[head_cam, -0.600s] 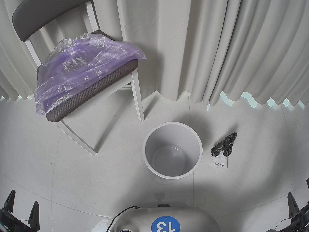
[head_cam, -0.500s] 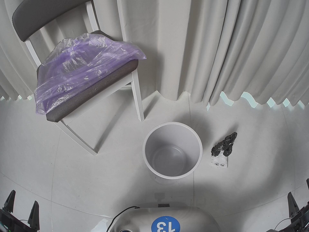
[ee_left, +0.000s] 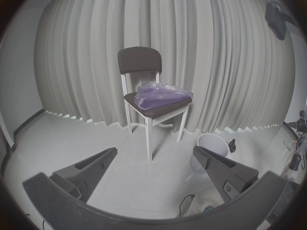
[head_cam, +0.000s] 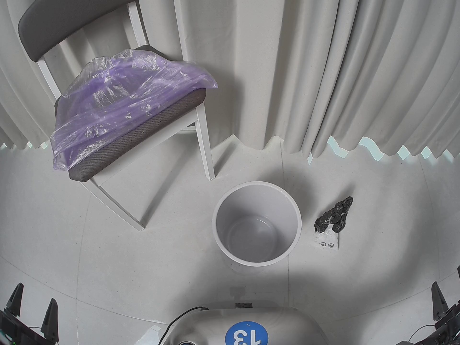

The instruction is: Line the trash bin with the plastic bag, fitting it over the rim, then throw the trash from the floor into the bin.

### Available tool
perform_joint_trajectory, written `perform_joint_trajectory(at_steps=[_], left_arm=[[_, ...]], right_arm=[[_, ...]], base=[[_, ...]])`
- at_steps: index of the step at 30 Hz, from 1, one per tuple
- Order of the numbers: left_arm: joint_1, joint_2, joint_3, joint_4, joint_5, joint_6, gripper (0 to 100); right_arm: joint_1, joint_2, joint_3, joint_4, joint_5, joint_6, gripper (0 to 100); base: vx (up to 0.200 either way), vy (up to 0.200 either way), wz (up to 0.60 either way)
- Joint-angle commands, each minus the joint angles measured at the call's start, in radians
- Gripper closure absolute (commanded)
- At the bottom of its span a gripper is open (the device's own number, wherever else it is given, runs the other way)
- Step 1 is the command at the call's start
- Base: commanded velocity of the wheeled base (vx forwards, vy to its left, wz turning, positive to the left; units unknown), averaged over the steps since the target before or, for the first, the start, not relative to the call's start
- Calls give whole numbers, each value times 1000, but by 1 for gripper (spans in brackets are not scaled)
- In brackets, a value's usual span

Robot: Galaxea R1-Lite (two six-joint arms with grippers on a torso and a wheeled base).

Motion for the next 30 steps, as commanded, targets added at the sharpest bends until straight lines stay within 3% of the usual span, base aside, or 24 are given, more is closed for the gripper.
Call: perform_joint_trajectory(at_steps=[1,30], left_arm=[[0,-15,15,0,1,1,0],[0,-16,18,-12,2,-9,0]], right_arm=[[0,-10,18,-1,0,1,0],[-1,-12,18,-3,-6,-11,0]], base=[[0,0,0],[0,0,0]])
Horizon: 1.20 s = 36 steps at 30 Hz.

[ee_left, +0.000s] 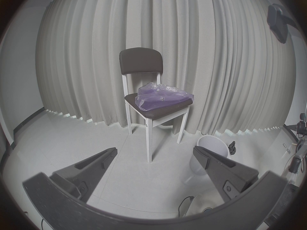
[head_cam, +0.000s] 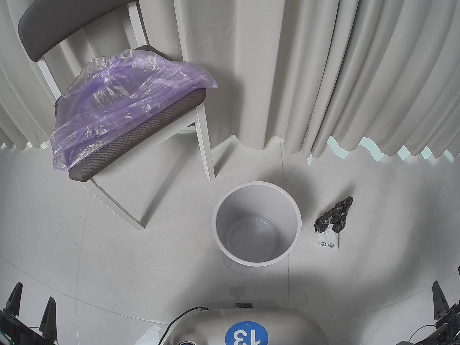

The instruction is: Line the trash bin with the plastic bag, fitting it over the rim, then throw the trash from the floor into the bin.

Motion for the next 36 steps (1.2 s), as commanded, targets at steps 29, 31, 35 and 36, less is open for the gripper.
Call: perform_joint_trajectory(at_steps=[29,31,35,36], left_arm=[[-50,611,-656,268,304,604,0],[-49,677,-686,259,310,608,0],[-23,791,-749,249,307,606,0],[-12,812,-757,249,301,609,0]], right_arm=[[1,766,-616,-80,141,-250,0],[1,800,-628,-83,169,-244,0],[3,809,-619,-133,244,-32,0],[10,817,-634,-159,276,32,0]], base=[[0,0,0],[0,0,0],[0,0,0],[0,0,0]])
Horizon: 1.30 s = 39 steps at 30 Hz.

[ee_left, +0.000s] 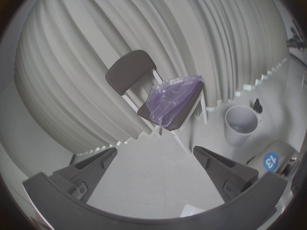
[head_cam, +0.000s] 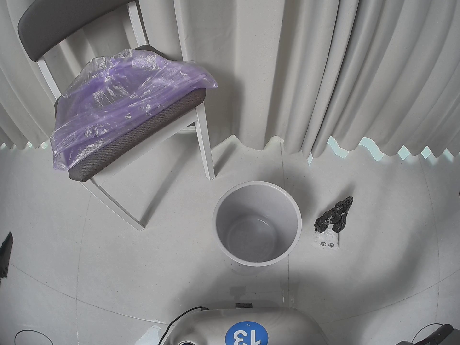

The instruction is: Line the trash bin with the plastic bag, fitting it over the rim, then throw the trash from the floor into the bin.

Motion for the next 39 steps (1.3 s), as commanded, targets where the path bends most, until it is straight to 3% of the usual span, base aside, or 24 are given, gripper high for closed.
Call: perform_joint_trajectory(at_steps=[1,4,5,8,18,33,39], left_arm=[[37,275,-130,10,43,60,0],[45,316,-132,8,40,60,0],[55,359,-127,4,42,59,0],[57,411,-126,-27,42,59,0],[58,666,-147,-285,40,86,0],[68,842,-259,-320,63,99,0],[123,911,-288,-407,78,114,0]], right_arm=[[23,179,-89,-102,134,260,0],[40,199,-105,-173,157,330,0],[40,211,-118,-225,158,390,0],[40,214,-131,-240,163,441,0],[48,213,-129,-248,158,441,0],[48,236,-129,-251,161,444,0],[48,247,-128,-305,160,455,0]], base=[[0,0,0],[0,0,0],[0,0,0],[0,0,0],[0,0,0],[0,0,0],[0,0,0]])
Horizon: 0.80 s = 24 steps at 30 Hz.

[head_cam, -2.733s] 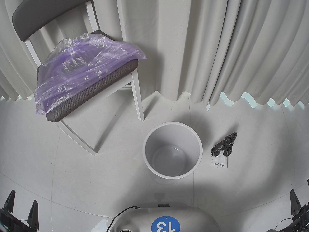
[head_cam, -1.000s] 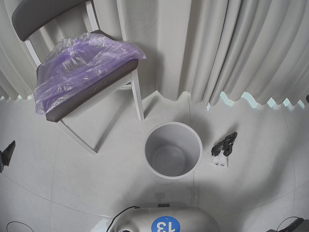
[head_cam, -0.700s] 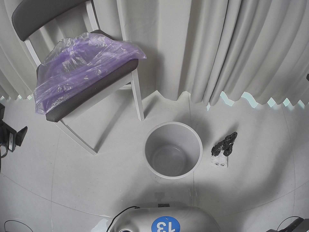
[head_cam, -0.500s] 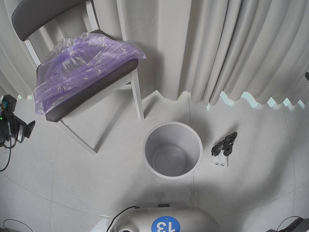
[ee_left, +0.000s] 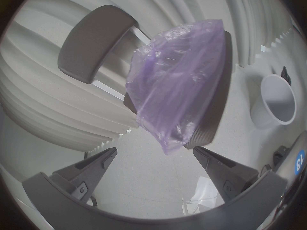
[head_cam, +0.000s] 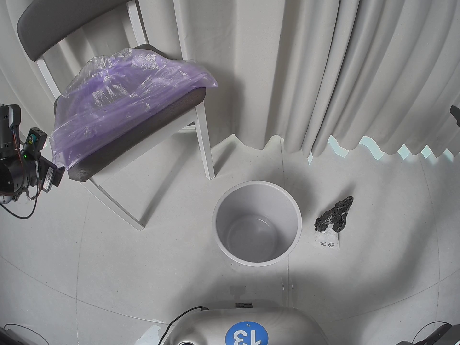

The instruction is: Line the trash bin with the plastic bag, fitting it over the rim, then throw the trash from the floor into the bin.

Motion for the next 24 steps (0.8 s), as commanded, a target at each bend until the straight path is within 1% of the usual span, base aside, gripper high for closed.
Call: perform_joint_trajectory(at_steps=[1,4,6,14,18,24], left_arm=[[41,70,-30,-24,2,7,0],[44,84,-54,-26,1,6,0],[44,95,-61,-27,1,6,0],[38,124,-99,-30,-1,6,0],[36,149,-117,-52,-1,6,0],[36,162,-145,-70,-1,7,0]], right_arm=[[0,10,4,-39,-2,13,0],[0,7,3,-65,0,47,0],[0,7,1,-68,0,54,0],[0,7,3,-85,0,62,0],[0,5,7,-117,1,79,0],[0,5,10,-122,3,83,0]], base=[[0,0,0],[0,0,0],[0,0,0],[0,0,0],[0,0,0],[0,0,0]])
